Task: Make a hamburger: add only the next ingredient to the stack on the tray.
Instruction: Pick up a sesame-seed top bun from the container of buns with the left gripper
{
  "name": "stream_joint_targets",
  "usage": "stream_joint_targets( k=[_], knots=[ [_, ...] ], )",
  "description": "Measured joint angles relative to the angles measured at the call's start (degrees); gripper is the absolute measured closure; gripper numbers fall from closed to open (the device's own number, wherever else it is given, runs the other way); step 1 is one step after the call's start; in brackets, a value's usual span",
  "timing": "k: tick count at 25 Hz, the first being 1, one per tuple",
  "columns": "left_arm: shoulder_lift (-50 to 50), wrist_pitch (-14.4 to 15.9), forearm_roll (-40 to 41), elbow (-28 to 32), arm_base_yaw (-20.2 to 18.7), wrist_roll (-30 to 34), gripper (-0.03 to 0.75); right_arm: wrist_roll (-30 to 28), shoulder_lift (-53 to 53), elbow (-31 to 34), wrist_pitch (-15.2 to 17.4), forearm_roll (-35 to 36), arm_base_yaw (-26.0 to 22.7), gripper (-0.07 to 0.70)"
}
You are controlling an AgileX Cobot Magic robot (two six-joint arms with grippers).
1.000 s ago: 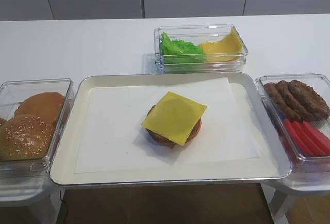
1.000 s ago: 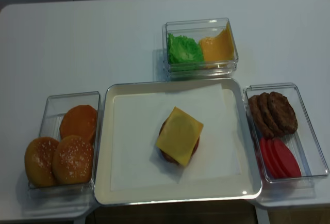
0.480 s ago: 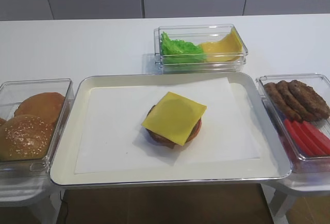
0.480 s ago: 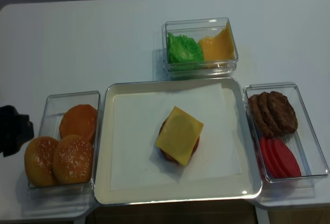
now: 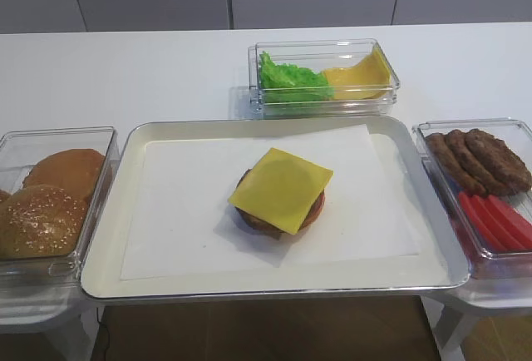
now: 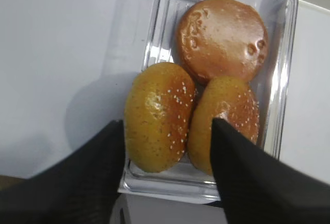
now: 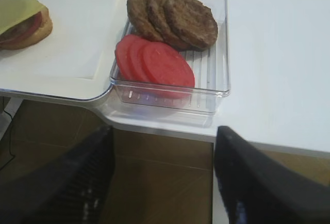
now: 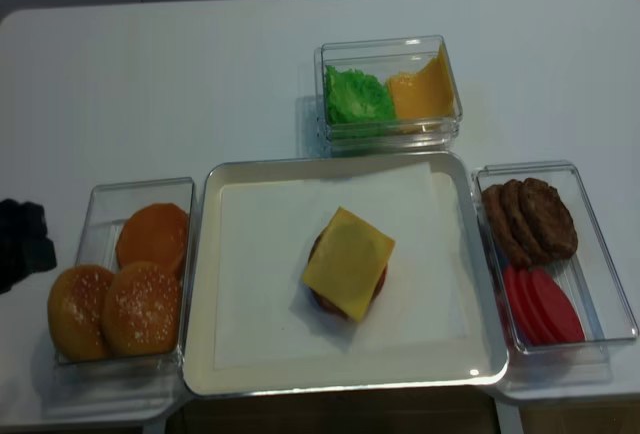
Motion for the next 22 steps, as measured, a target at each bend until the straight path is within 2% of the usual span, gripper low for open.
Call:
stream_joint_targets(
  k=[3, 6, 10, 22],
  knots=[
    [2.6, 1.9, -6.2, 0.0, 5.2, 6.7, 0.318, 0.0, 0.0, 0.0, 0.0, 0.0, 0.0, 0.171],
    [5.1, 3.1, -9.3, 0.0, 7.7, 13.4, 0.318, 0.0, 0.0, 0.0, 0.0, 0.0, 0.0, 0.171],
    [7.9, 3.7, -10.2, 0.0, 8.1, 18.6, 0.318, 0.0, 0.0, 0.0, 0.0, 0.0, 0.0, 0.171],
    [15.8, 3.3, -10.7, -0.1, 8.2, 27.2, 0.318, 0.6, 0.0, 0.0, 0.0, 0.0, 0.0, 0.171]
  ],
)
